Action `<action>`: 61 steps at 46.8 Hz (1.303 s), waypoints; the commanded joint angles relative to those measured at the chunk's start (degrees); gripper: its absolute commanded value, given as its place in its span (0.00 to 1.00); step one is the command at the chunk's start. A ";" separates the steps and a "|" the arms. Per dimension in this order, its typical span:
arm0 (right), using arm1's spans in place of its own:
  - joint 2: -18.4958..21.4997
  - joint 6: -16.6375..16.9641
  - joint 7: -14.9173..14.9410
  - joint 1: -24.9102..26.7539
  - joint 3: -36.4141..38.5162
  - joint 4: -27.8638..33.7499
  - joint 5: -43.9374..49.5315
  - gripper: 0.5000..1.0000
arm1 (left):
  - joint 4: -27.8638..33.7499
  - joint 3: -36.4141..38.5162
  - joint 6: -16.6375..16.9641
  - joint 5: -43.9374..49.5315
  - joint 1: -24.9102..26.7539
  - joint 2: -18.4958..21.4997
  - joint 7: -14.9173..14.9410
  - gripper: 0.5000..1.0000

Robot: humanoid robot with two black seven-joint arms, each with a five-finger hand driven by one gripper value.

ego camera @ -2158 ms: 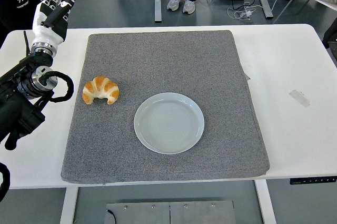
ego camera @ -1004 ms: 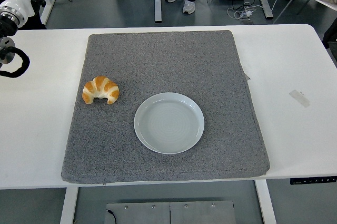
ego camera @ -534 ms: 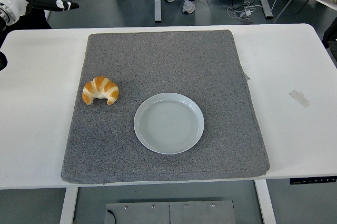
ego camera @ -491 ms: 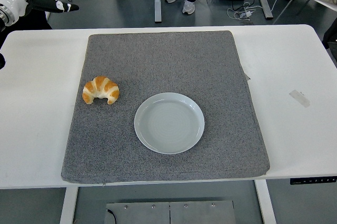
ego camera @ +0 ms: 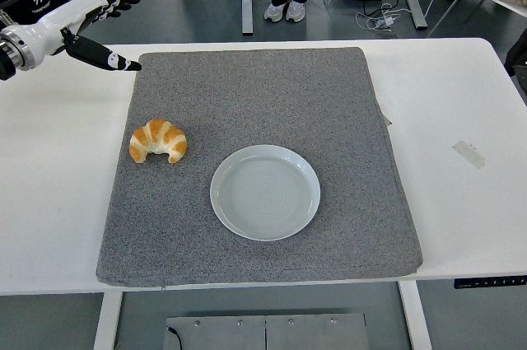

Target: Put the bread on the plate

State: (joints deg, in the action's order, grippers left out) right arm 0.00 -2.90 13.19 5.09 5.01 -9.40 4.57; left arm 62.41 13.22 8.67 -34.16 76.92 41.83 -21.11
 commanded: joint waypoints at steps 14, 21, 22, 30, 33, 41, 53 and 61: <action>0.00 0.00 -0.01 0.00 0.00 0.00 0.00 1.00 | 14.05 10.86 19.63 -8.82 0.07 3.08 -0.07 0.97; 0.00 0.00 -0.01 0.00 0.00 0.08 0.00 1.00 | 14.31 14.02 20.15 -9.70 -0.11 2.82 -0.07 0.97; 0.00 0.00 -0.01 0.00 0.00 0.00 0.00 1.00 | 14.31 14.55 20.24 -9.96 -0.11 2.64 -0.07 0.97; 0.00 0.00 -0.01 0.00 0.00 0.08 0.00 1.00 | 14.23 18.33 24.46 -11.37 -0.55 1.68 -0.07 0.97; 0.00 0.00 -0.01 0.00 0.00 0.00 0.00 1.00 | 14.14 20.17 26.33 -11.37 -0.55 0.36 0.01 0.97; 0.00 0.00 -0.01 0.00 0.00 0.00 0.00 1.00 | 13.61 24.39 26.33 -11.37 -0.72 -2.63 0.10 0.97; 0.00 0.00 -0.01 0.00 0.00 0.08 0.00 1.00 | 10.45 25.28 26.33 -10.76 -1.16 -5.00 0.54 0.97; 0.00 0.00 -0.01 0.00 0.00 0.00 0.00 1.00 | 7.81 24.92 26.33 -10.23 -1.25 -5.44 0.54 0.97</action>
State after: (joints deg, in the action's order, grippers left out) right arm 0.00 -2.91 13.18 5.11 5.01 -9.39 4.57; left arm 70.74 38.21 35.01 -44.41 75.68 36.57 -20.56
